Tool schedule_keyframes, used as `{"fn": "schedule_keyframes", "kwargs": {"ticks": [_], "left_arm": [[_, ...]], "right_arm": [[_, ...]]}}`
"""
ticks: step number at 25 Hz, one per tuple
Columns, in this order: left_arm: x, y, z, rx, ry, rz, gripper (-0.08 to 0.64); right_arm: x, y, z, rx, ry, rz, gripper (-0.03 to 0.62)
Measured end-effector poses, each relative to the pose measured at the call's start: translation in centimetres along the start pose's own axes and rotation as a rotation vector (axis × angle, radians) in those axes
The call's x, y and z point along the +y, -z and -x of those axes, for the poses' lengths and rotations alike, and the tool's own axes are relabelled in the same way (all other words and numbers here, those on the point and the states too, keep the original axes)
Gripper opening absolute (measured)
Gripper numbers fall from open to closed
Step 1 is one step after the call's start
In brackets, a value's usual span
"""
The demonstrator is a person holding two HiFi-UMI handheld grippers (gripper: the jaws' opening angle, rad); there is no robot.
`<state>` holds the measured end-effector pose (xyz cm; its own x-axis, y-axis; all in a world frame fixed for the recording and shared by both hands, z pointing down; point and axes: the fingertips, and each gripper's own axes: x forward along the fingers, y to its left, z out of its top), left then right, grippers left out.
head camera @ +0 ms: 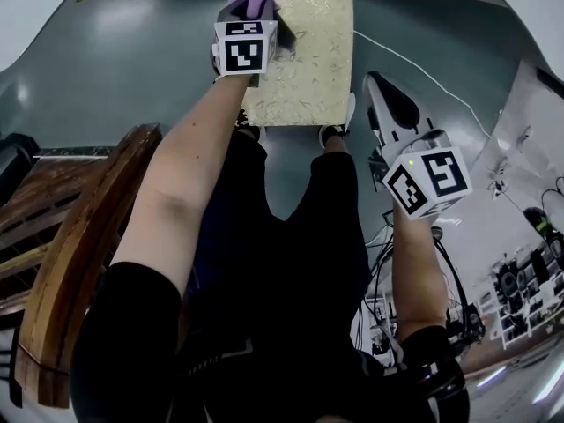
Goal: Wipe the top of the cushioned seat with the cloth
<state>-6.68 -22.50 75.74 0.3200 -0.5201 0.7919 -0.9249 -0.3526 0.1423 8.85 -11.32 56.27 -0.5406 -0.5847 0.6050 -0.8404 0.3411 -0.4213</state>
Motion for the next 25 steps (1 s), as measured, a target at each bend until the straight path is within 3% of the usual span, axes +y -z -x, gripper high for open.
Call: {"fn": "schedule_keyframes", "kwargs": {"ticks": [4, 7, 14, 22, 25], "left_arm": [[2.3, 0.3, 0.4, 0.029, -0.022, 0.012, 0.094], [4.0, 0.5, 1.8, 0.033, -0.038, -0.032, 0.094], [4.9, -2.4, 8.9, -0.112, 0.038, -0.040, 0.094], [4.2, -7.7, 19.8, -0.233, 0.052, -0.023, 0.094], [2.5, -9.6, 24.1, -0.279, 0.075, -0.048, 0.094]], "right_arm": [[1.1, -0.4, -0.4, -0.012, 0.008, 0.003, 0.005], [1.8, -1.2, 0.0, -0.029, 0.015, -0.006, 0.005], [3.7, -4.0, 1.2, -0.058, 0.018, 0.026, 0.005], [8.2, -10.0, 4.6, -0.066, -0.008, 0.242, 0.005], [9.7, -12.2, 6.2, -0.110, -0.023, 0.264, 0.005]]}}
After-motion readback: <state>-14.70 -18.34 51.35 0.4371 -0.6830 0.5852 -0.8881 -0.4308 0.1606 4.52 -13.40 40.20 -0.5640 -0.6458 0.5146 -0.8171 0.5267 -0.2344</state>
